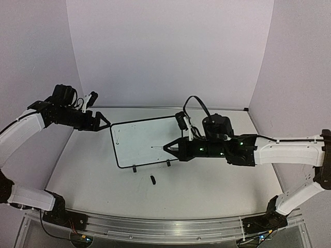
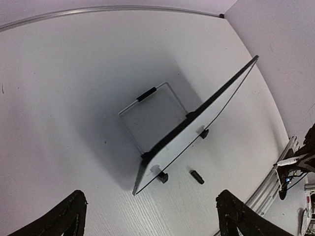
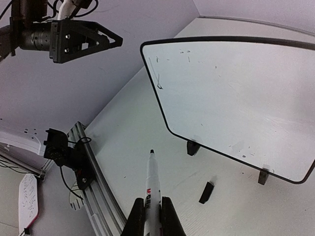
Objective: Write a sentence on the whiteboard
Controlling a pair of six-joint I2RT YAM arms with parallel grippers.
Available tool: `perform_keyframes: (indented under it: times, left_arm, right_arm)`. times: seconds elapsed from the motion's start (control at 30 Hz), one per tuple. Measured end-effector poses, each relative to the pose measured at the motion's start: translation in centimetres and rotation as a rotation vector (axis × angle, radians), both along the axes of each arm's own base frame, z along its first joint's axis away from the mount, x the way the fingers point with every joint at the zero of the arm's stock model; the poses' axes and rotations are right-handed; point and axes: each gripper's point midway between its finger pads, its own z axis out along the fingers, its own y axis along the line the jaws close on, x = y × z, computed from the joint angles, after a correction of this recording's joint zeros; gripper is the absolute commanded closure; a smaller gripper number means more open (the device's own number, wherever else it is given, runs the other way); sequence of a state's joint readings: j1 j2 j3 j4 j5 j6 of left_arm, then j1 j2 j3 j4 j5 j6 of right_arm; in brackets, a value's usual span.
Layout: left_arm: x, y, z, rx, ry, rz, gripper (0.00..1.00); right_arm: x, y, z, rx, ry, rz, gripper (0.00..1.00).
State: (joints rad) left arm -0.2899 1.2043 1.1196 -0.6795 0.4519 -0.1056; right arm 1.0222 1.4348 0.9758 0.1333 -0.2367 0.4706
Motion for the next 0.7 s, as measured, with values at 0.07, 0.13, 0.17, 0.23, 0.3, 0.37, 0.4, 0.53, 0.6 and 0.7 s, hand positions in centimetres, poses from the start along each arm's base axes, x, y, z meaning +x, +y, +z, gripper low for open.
perform_keyframes:
  times: [0.07, 0.13, 0.17, 0.23, 0.3, 0.37, 0.4, 0.53, 0.6, 0.7]
  left_arm:
    - [0.5, 0.1, -1.7, 0.004, 0.048, -0.012, 0.22]
    - [0.7, -0.3, -2.9, 0.001, 0.082, -0.039, 0.32]
    - [0.8, -0.5, -3.1, -0.002, 0.087, -0.050, 0.35]
    - [1.0, -0.8, -3.2, -0.009, 0.074, -0.072, 0.41]
    - [1.0, -1.2, -2.9, -0.022, 0.052, -0.098, 0.46]
    - [1.2, -1.5, -2.7, -0.033, 0.030, -0.119, 0.52]
    - [1.2, -1.6, -2.8, -0.035, 0.022, -0.127, 0.54]
    - [1.4, -1.8, -3.5, -0.030, 0.014, -0.144, 0.59]
    - [1.5, -1.8, -4.1, -0.024, 0.023, -0.148, 0.63]
    - [1.6, -1.8, -4.7, -0.016, 0.026, -0.157, 0.69]
  right_arm:
    - [0.3, 0.9, -1.5, -0.027, 0.009, -0.004, 1.00]
    - [0.4, 1.7, -2.7, -0.044, 0.016, 0.003, 1.00]
    - [0.5, 2.1, -3.0, -0.046, 0.017, 0.006, 1.00]
    - [0.8, 3.0, -3.3, -0.042, 0.015, 0.009, 1.00]
    - [1.1, 3.8, -3.1, -0.029, 0.005, 0.014, 1.00]
    - [1.6, 4.8, -2.7, -0.013, -0.010, 0.018, 1.00]
    - [1.8, 5.3, -2.4, -0.005, -0.020, 0.020, 1.00]
    - [2.8, 7.1, -1.1, 0.030, -0.057, 0.024, 1.00]
    - [3.2, 7.8, -0.8, 0.037, -0.069, 0.024, 1.00]
    - [4.0, 8.9, -0.6, 0.046, -0.086, 0.025, 1.00]
